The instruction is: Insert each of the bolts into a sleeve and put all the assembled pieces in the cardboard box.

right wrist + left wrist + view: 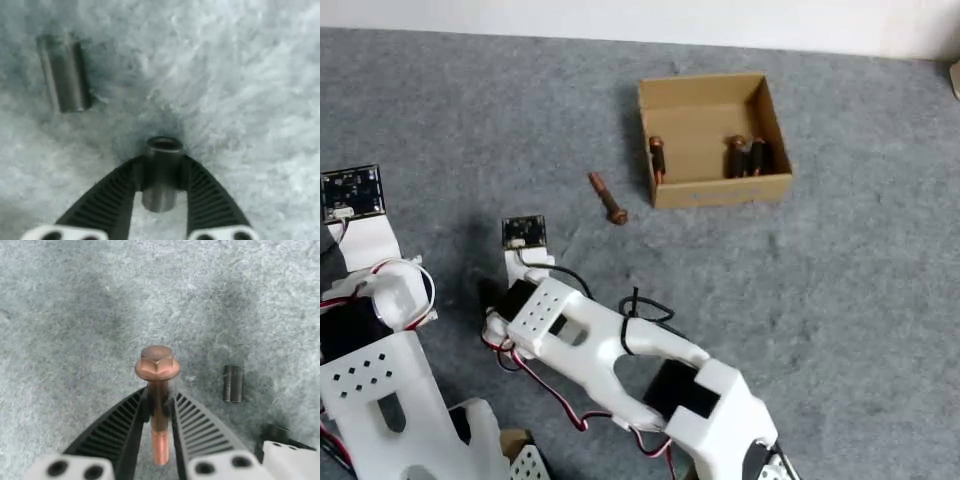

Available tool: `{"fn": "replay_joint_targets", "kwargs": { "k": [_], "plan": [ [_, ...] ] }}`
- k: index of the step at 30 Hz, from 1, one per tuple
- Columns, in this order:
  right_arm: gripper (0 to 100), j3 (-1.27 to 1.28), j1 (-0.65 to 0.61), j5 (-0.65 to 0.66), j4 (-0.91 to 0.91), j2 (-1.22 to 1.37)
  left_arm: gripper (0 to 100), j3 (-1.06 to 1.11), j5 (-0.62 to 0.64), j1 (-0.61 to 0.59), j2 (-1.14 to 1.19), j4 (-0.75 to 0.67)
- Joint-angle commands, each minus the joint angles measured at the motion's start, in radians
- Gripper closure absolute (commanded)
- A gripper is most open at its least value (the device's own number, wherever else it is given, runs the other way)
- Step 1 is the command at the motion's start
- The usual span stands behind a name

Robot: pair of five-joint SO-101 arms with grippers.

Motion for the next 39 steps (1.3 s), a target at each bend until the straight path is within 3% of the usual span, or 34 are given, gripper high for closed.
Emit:
{"fn": "replay_joint_targets", "kwargs": {
  "k": [1,9,18,23,27,31,39],
  "plan": [
    [99.5,-0.048,-0.033,0.028,-0.012,0.061,100,-0.005,0.005,-0.008,-0.018,-0.017],
    [99.4,-0.044,0.021,0.186,-0.010,-0.028,100,-0.004,0.005,-0.008,-0.018,-0.018],
    [99.4,0.058,0.243,0.407,0.031,-0.375,100,-0.038,0.026,0.051,-0.019,-0.054],
    [99.4,0.154,0.392,0.546,0.033,-0.645,100,-0.133,0.293,0.148,-0.019,-0.066],
    [99.4,0.297,0.490,0.600,0.025,-0.906,100,-0.225,0.313,0.266,-0.019,-0.087],
    [99.4,0.469,0.518,0.766,0.010,-1.144,100,-0.249,0.324,0.328,-0.019,-0.106],
    [99.4,1.020,0.513,0.957,-0.384,-1.643,100,-0.265,0.703,0.409,-0.019,-0.255]
  ]
}}
